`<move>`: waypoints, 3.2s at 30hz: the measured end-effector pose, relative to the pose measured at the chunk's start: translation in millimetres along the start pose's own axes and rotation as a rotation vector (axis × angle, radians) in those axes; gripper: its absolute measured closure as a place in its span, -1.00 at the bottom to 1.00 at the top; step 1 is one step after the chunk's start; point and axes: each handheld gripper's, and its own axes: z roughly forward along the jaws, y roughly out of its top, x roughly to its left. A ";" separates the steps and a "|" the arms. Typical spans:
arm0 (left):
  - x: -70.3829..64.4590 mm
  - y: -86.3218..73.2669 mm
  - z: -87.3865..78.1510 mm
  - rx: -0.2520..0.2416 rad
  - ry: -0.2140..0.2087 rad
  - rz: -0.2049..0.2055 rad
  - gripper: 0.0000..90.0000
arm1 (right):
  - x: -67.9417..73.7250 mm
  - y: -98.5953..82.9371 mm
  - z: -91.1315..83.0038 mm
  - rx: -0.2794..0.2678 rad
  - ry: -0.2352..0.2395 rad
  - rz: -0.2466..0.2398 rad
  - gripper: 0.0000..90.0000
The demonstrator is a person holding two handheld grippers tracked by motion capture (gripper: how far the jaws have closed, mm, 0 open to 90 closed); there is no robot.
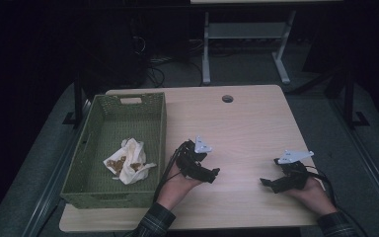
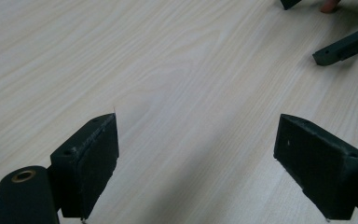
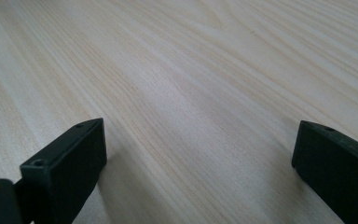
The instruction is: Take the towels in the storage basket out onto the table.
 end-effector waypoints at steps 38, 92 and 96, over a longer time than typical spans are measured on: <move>28.0 33.1 -37.2 -0.043 -0.111 0.067 -0.69 | -0.1 0.1 0.1 0.000 0.001 -0.001 -0.94; 108.8 -20.3 -122.7 -0.122 0.016 -0.063 -0.70 | -0.1 0.1 0.1 0.000 0.001 0.000 -0.94; 115.4 -26.0 -127.2 -0.117 0.036 -0.075 -0.70 | -0.2 0.1 0.1 0.000 0.001 -0.001 -0.94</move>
